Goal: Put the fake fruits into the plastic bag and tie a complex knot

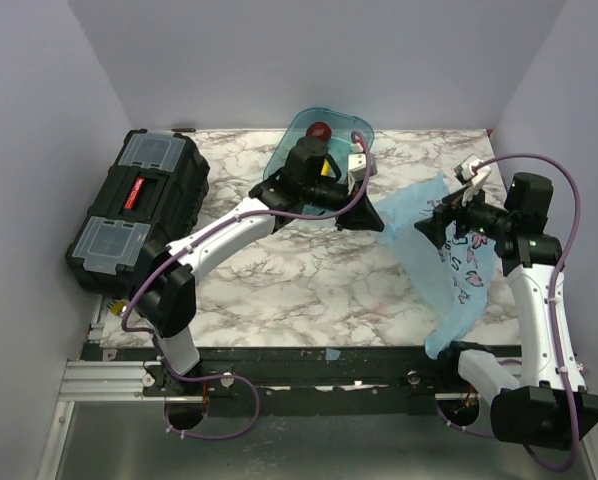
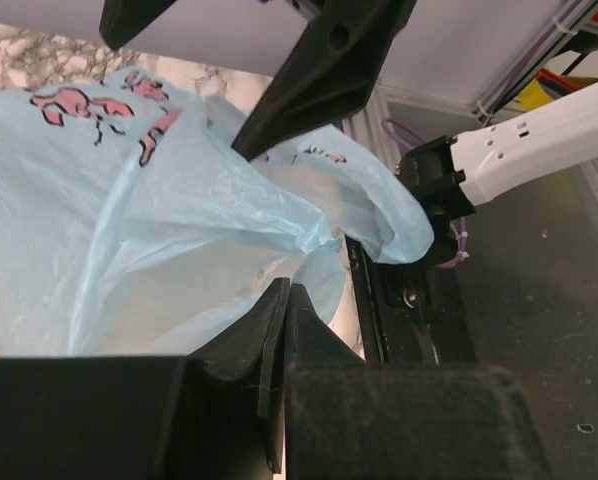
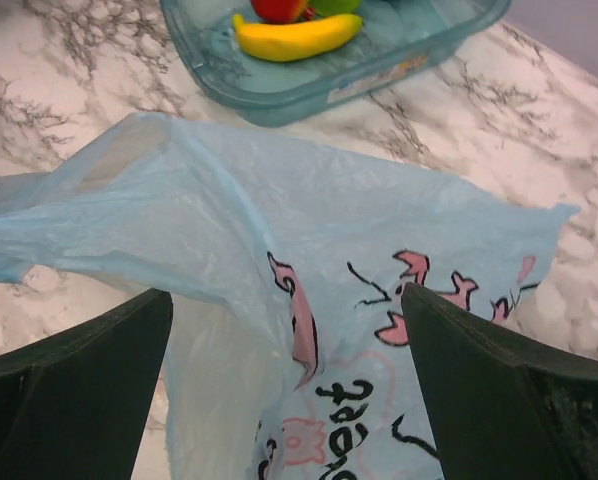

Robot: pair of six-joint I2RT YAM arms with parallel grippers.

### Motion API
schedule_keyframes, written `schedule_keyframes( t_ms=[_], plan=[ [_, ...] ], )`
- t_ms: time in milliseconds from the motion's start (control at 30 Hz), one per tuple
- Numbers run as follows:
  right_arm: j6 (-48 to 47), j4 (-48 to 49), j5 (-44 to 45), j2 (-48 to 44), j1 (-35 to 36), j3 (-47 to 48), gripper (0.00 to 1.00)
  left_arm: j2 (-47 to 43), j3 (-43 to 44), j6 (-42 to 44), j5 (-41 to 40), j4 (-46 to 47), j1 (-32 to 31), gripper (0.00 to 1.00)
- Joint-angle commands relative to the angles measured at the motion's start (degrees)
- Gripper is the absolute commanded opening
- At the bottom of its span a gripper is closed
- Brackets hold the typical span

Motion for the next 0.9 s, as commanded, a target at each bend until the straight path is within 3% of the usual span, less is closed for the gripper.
schedule_keyframes(
  t_ms=[0,167,367,500,567,667,733,800,833,867],
  plan=[
    [-11.84,0.24,-9.65,0.15,1.65,2.06,1.00,1.43,4.38,-2.97,4.76,-0.07,0.32,0.00],
    [-27.92,-7.70,-10.87,1.35,5.48,2.65,1.00,2.71,6.59,-3.42,6.20,-1.51,1.21,0.00],
    [-25.01,5.57,-8.01,5.90,11.60,0.77,0.99,3.03,8.00,-1.36,7.40,-4.52,1.37,0.00],
    [-25.80,8.95,-6.97,9.97,17.03,2.26,0.92,4.08,10.32,0.08,7.84,-8.18,1.75,0.00],
    [-28.19,6.42,-6.73,11.34,19.99,3.18,0.83,4.95,11.86,-0.38,7.95,-9.14,2.73,0.00],
    [-30.63,2.85,-6.60,12.21,22.14,3.40,0.61,6.25,15.16,-1.24,6.81,-10.62,4.84,0.00],
    [-30.67,2.77,-5.52,12.79,22.09,2.92,0.40,7.21,18.11,-0.73,5.55,-12.87,6.42,0.00],
    [-27.05,4.86,-3.48,13.92,22.11,3.36,0.11,7.90,21.18,1.06,4.48,-16.03,7.59,0.00],
    [-22.90,6.42,-2.18,14.83,22.16,4.07,0.01,7.87,21.90,2.25,2.67,-17.51,8.09,0.00],
    [-19.97,7.06,-1.34,15.64,22.15,5.40,0.01,7.63,21.97,2.94,1.09,-18.10,8.88,0.03]
  ],
)
